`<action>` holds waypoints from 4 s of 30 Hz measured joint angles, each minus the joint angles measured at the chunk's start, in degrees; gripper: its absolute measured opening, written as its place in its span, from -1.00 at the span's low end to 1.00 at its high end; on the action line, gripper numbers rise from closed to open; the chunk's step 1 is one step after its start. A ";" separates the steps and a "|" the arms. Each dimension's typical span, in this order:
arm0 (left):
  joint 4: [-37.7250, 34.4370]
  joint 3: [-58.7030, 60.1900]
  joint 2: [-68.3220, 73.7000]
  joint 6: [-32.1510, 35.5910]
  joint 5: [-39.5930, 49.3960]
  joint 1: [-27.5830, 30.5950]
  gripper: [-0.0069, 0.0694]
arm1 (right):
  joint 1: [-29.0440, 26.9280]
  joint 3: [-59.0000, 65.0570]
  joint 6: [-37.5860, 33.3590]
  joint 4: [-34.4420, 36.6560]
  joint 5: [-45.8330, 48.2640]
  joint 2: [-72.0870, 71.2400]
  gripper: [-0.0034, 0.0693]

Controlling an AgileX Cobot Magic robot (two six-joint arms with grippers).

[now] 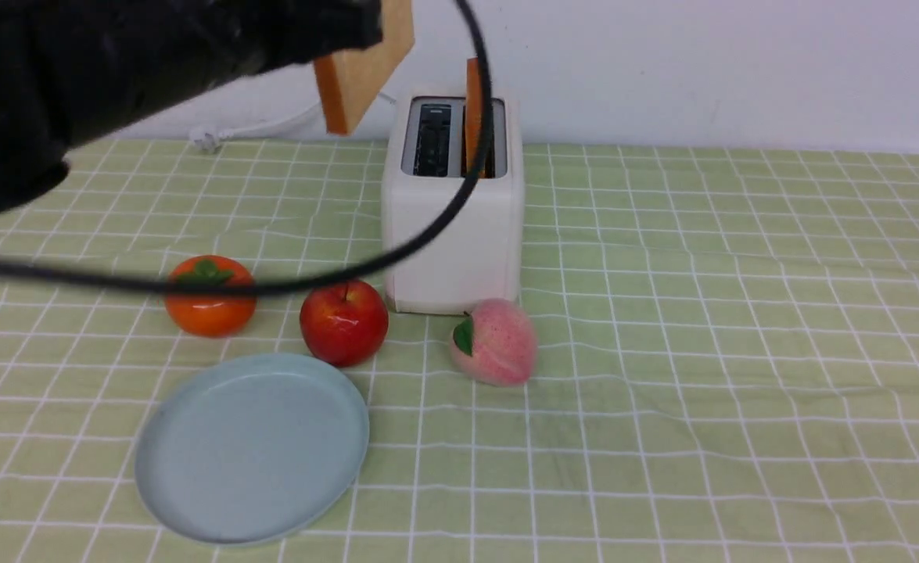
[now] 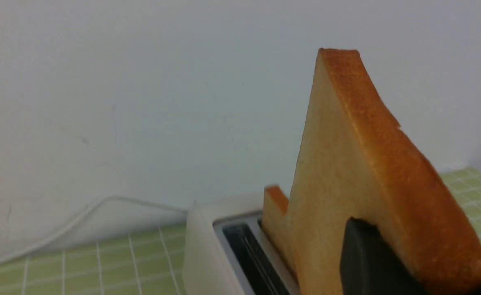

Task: Take toasted bread from bread machine on green coffee tablecloth place on plate.
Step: 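Place the slice of bread on the plate with the left gripper, then grasp the toast slice in the toaster and pull it up out of the slot with the right gripper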

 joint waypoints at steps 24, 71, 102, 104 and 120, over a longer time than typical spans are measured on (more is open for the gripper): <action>-0.12 37.27 -10.68 -18.33 -2.64 0.00 -0.57 | 0.00 0.00 6.39 -6.70 23.76 0.00 -0.92; -1.14 30.74 -9.93 -19.00 -16.00 0.38 0.74 | 0.00 1.12 8.95 -6.85 24.84 0.00 -0.90; 10.65 51.78 -65.18 -19.12 12.11 0.38 -0.85 | 17.66 -33.00 8.85 -11.23 14.85 55.53 -0.89; 11.20 52.59 -66.01 -19.12 10.51 0.38 -0.85 | 20.35 -38.23 9.94 -14.39 12.36 59.57 -0.88; 11.20 53.03 -66.14 -18.67 5.96 0.38 -0.85 | 21.12 -57.11 10.83 -17.85 -7.13 76.99 -0.57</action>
